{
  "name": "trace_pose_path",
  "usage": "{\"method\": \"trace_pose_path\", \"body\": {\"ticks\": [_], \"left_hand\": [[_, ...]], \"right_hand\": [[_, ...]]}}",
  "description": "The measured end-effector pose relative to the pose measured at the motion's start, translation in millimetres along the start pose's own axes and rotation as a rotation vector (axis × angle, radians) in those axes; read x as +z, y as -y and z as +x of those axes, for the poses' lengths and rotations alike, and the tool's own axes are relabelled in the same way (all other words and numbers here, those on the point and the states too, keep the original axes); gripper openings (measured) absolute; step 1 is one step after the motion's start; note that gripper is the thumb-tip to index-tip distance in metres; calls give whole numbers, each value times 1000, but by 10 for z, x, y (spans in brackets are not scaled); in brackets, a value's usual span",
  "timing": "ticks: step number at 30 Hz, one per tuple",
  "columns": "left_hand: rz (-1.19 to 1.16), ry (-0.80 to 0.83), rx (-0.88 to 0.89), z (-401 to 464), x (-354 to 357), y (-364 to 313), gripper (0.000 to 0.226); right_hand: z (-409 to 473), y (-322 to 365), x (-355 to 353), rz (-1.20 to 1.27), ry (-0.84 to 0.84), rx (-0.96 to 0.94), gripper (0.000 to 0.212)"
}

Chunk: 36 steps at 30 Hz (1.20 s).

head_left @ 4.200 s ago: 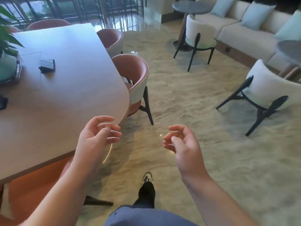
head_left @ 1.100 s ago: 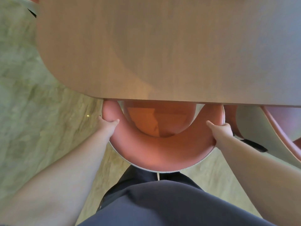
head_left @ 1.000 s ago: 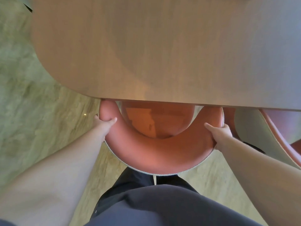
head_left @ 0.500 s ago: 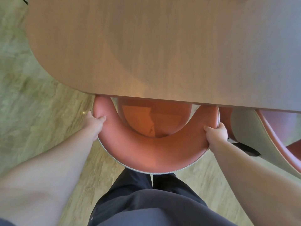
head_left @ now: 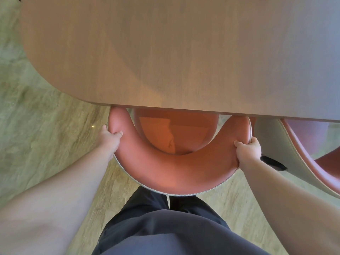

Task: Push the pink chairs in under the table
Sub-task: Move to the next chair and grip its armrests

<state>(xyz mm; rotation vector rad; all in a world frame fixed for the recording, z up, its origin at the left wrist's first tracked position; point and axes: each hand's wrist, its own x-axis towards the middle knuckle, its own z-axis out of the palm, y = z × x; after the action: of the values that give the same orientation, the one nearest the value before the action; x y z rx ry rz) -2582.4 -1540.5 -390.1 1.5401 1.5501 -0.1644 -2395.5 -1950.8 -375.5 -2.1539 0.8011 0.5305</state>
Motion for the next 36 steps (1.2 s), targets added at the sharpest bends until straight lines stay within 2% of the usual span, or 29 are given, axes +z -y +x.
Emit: {"method": "trace_pose_path", "body": {"ticks": [11,18,24,28,31,36], "left_hand": [[37,9,16,-65,279,-47,79],[56,-10,13,-100,338,-117,73],[47,14,-25,-142,324,-199,86],[26,-8,-54,-311,307,-243,74],[-43,4,-18,-539,286,-199,75],[-147,41,58,-965,186,-84,72]], "right_hand": [[207,-53,-210,-14,2,17,16],[312,3,-208,-39,9,10,24],[296,37,-217,-25,46,3,34],[203,59,-267,-42,76,24,38],[96,81,-346,-71,110,14,40],[-239,76,-466,-83,156,-4,64]]}}
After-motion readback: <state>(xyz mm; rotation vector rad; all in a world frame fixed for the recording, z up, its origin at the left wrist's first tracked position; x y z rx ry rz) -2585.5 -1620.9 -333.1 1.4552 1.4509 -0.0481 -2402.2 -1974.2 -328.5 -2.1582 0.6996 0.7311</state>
